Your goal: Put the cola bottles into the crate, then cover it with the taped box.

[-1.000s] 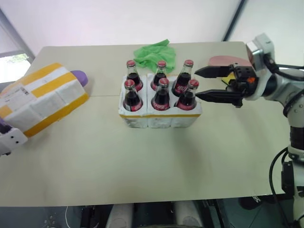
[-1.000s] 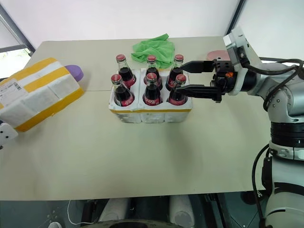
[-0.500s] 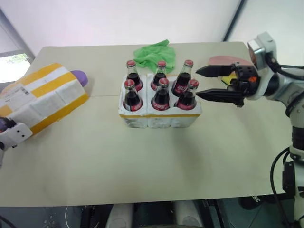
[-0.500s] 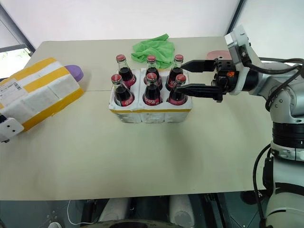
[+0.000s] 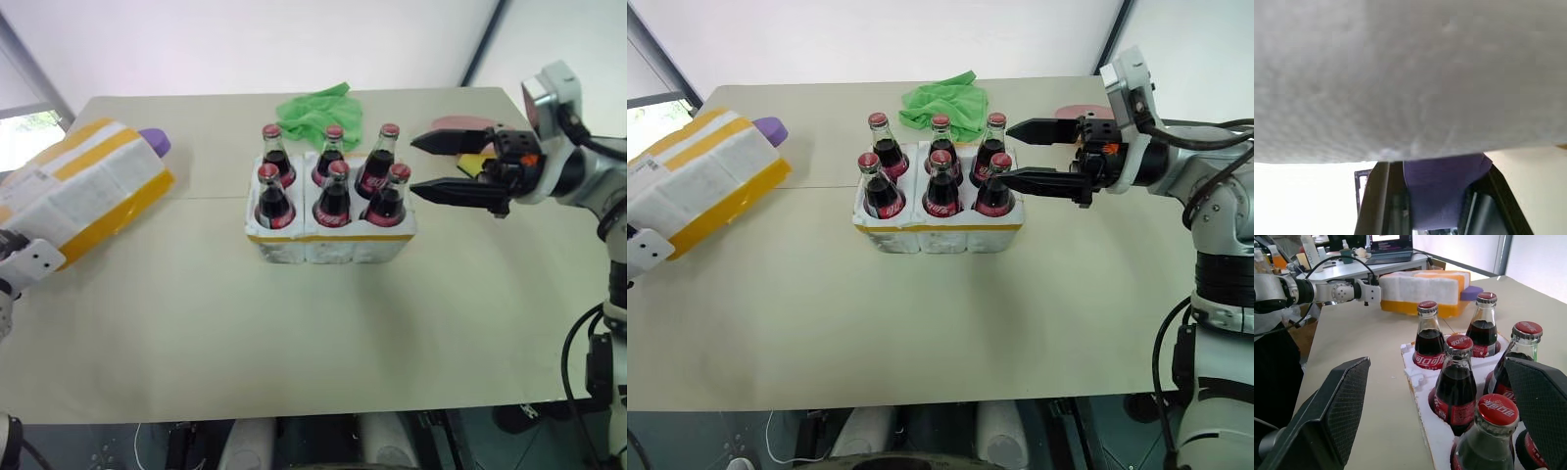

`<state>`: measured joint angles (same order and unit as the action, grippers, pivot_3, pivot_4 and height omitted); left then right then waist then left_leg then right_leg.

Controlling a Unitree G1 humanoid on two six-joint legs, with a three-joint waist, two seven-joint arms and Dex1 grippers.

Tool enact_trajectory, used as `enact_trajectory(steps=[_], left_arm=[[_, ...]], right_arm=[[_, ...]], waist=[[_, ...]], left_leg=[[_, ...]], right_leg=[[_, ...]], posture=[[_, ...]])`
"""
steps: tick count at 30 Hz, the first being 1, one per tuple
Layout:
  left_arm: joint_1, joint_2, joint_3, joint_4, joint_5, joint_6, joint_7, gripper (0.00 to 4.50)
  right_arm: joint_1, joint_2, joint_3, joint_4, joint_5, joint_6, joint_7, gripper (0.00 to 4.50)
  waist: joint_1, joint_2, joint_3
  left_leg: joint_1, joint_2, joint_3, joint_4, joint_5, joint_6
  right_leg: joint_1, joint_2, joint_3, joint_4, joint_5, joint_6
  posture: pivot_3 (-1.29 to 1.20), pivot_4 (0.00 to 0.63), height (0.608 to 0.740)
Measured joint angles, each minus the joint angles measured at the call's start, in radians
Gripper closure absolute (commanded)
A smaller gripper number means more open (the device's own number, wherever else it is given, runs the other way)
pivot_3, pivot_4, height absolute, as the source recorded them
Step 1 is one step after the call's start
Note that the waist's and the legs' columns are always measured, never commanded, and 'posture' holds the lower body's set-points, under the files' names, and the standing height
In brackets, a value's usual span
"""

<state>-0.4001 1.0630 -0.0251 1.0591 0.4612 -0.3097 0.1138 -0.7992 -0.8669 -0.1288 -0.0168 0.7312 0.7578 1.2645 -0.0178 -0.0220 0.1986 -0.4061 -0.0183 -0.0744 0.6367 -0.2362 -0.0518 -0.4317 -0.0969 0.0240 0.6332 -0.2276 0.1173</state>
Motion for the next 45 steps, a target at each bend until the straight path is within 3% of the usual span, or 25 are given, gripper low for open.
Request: enact_trajectory(steps=[8,16,22,28,33,45], left_arm=[[0.0,0.008,0.012,-0.028,-0.053,0.003,-0.031,4.08],[0.027,0.107,0.091,-0.405,-0.15,-0.024,-0.234,4.08],[-0.13,0.121,0.097,-0.622,-0.194,0.033,-0.402,4.08],[-0.362,0.056,0.032,-0.765,-0.189,0.143,-0.563,4.08],[-0.468,-0.046,-0.07,-0.862,-0.143,0.189,-0.676,4.08],[-0.456,-0.114,-0.154,-1.127,-0.023,0.255,-0.805,4.08]], right_arm=[[0.009,-0.007,-0.005,0.0,-0.003,-0.004,-0.006,0.0],[0.015,-0.043,-0.014,0.044,-0.013,-0.005,0.005,0.0],[0.026,-0.058,-0.035,0.064,-0.044,-0.074,0.008,0.0],[0.059,-0.078,-0.057,0.082,-0.058,-0.09,0.001,0.0],[0.101,-0.083,-0.083,0.082,-0.061,-0.103,-0.014,0.0],[0.167,-0.122,-0.156,0.098,-0.079,-0.13,-0.048,0.0]], waist=[[0.0,0.0,0.0],[0.005,0.0,0.0],[-0.001,0.0,0.0],[0.0,0.0,0.0],[0.0,0.0,0.0],[-0.002,0.0,0.0]], left_leg=[[-0.001,0.0,0.0,0.004,0.0,0.0],[-0.002,0.0,-0.001,0.01,0.0,0.0],[-0.002,0.0,0.0,0.01,0.0,0.0],[-0.002,0.0,0.0,0.011,0.0,0.0],[-0.002,0.0,0.0,0.012,0.0,0.0],[-0.002,0.0,0.0,0.012,0.0,0.0]], right_leg=[[0.001,0.0,0.0,0.001,0.0,0.001],[0.003,0.0,0.0,-0.001,0.001,0.001],[0.004,0.0,0.0,-0.001,0.002,0.003],[0.004,0.001,0.0,-0.001,0.002,0.003],[0.005,0.001,0.0,-0.001,0.002,0.004],[0.005,0.001,0.001,-0.001,0.002,0.004]], posture=[[0.0,0.15,0.74],[0.0,0.15,0.74],[0.0,0.15,0.74],[0.0,0.15,0.74],[0.0,0.15,0.74],[0.0,0.15,0.74]])
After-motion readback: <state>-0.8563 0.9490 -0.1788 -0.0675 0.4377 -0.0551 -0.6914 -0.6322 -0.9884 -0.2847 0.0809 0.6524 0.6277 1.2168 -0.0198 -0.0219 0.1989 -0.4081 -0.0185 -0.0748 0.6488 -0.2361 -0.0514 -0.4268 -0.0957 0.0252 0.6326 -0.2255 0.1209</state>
